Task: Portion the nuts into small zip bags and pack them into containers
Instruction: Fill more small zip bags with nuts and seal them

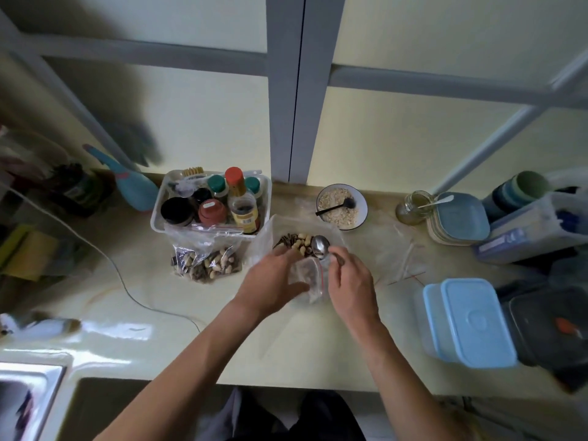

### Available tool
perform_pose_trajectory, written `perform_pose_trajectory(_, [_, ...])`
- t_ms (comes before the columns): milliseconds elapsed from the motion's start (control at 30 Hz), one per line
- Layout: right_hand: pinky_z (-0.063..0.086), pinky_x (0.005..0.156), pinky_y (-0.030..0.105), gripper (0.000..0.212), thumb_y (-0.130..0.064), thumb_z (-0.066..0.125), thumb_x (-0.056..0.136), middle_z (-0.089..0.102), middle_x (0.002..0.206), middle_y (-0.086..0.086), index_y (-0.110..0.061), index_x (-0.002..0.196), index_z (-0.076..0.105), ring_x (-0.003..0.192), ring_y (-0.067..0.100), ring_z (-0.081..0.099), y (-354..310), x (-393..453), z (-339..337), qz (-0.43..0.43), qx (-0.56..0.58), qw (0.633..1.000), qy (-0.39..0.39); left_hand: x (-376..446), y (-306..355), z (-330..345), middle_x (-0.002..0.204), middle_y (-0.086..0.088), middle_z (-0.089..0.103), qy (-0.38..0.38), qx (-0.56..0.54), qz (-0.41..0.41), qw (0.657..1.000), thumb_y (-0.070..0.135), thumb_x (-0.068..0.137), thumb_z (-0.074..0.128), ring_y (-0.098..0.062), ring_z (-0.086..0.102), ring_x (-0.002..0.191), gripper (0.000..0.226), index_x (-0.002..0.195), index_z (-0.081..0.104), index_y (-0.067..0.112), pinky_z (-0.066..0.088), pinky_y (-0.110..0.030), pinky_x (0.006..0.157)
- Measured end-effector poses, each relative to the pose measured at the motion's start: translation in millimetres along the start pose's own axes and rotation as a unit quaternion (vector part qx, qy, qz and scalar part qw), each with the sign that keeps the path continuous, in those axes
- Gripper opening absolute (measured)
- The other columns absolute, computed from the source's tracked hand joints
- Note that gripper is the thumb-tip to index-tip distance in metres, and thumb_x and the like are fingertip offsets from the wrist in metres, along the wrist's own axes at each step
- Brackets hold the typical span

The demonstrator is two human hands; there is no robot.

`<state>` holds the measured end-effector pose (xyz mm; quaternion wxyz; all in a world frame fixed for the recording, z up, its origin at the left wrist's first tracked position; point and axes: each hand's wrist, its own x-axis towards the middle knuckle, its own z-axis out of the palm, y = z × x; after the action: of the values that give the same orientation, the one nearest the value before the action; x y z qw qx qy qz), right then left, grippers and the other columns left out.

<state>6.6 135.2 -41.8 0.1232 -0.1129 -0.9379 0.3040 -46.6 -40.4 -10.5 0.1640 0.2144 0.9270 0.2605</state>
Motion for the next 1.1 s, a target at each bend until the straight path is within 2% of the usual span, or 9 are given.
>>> perform_pose_trajectory(67, [0.040,0.067,0.023,0.028,-0.023,0.038,0.105,0.070,0.096,0.009,-0.012,0.112,0.063,0.081,0.024,0.065,-2,-3,1,-0.021,-0.019,0.999,-0.019,6,-2,17,0.108,0.000,0.066,-0.061,-0.025,-0.034,0.997,0.043,0.077,0.081,-0.023,0.063,0.095,0.047,0.114,0.060,0.024,0.053,-0.037,0.079])
perform_pose_trajectory(233, [0.036,0.061,0.024,0.038,-0.031,0.029,0.102,0.069,0.086,0.008,-0.011,0.104,0.061,0.071,0.025,0.065,-5,-9,3,-0.057,-0.045,0.997,-0.031,6,-23,47,0.117,-0.008,0.068,-0.112,0.007,-0.147,0.983,0.042,0.082,0.077,-0.028,0.064,0.107,0.054,0.124,0.057,0.014,0.052,-0.036,0.085])
perform_pose_trajectory(433, [0.031,0.055,0.023,0.026,-0.020,0.037,0.104,0.060,0.069,0.008,-0.007,0.096,0.058,0.058,0.024,0.057,-18,-10,12,-0.072,-0.025,0.997,-0.029,-2,-34,53,0.115,-0.008,0.070,-0.049,0.007,-0.195,0.980,0.043,0.084,0.075,-0.029,0.065,0.105,0.053,0.127,0.056,0.016,0.055,-0.040,0.082])
perform_pose_trajectory(533, [0.040,0.055,0.026,0.016,-0.015,0.045,0.104,0.064,0.072,0.010,-0.008,0.101,0.059,0.062,0.025,0.062,-19,-5,22,-0.011,0.021,0.999,-0.024,-3,-38,51,0.114,-0.010,0.070,-0.050,-0.014,-0.216,0.975,0.047,0.081,0.077,-0.030,0.067,0.099,0.058,0.126,0.056,0.017,0.056,-0.040,0.080])
perform_pose_trajectory(667, [0.061,0.068,0.031,0.030,-0.029,0.037,0.104,0.076,0.081,0.005,-0.016,0.107,0.063,0.073,0.014,0.075,-18,3,31,0.142,0.142,0.979,-0.018,-5,-39,49,0.114,-0.010,0.069,-0.057,-0.021,-0.236,0.970,0.049,0.081,0.076,-0.031,0.066,0.101,0.062,0.128,0.054,0.015,0.053,-0.038,0.076])
perform_pose_trajectory(733, [0.063,0.070,0.027,0.028,-0.020,0.041,0.107,0.078,0.083,0.005,-0.013,0.110,0.067,0.071,0.009,0.075,-17,8,33,0.236,0.225,0.945,-0.021,-5,-40,49,0.115,-0.011,0.069,-0.056,-0.026,-0.238,0.969,0.049,0.082,0.076,-0.031,0.066,0.102,0.064,0.131,0.052,0.015,0.053,-0.038,0.077])
perform_pose_trajectory(867, [0.062,0.075,0.037,0.029,-0.015,0.041,0.108,0.079,0.085,0.012,-0.008,0.111,0.069,0.079,0.024,0.078,-1,13,38,0.359,0.361,0.860,-0.009,-4,-40,49,0.112,-0.011,0.071,-0.056,-0.040,-0.240,0.968,0.052,0.082,0.076,-0.031,0.067,0.099,0.069,0.133,0.049,0.014,0.056,-0.040,0.078])
perform_pose_trajectory(967, [0.059,0.071,0.035,0.029,-0.013,0.040,0.108,0.077,0.091,0.020,-0.004,0.107,0.068,0.082,0.031,0.078,8,13,32,0.384,0.411,0.827,0.011,-2,-38,48,0.109,-0.010,0.072,-0.052,-0.068,-0.244,0.966,0.052,0.081,0.076,-0.030,0.068,0.096,0.070,0.133,0.048,0.013,0.057,-0.041,0.077])
perform_pose_trajectory(1100, [0.055,0.061,0.032,0.029,-0.016,0.042,0.106,0.077,0.080,0.016,-0.008,0.101,0.069,0.075,0.031,0.077,12,15,13,0.359,0.380,0.852,0.035,3,-35,46,0.104,-0.008,0.073,-0.049,-0.133,-0.252,0.957,0.052,0.079,0.076,-0.026,0.069,0.088,0.069,0.130,0.050,0.013,0.060,-0.044,0.076])
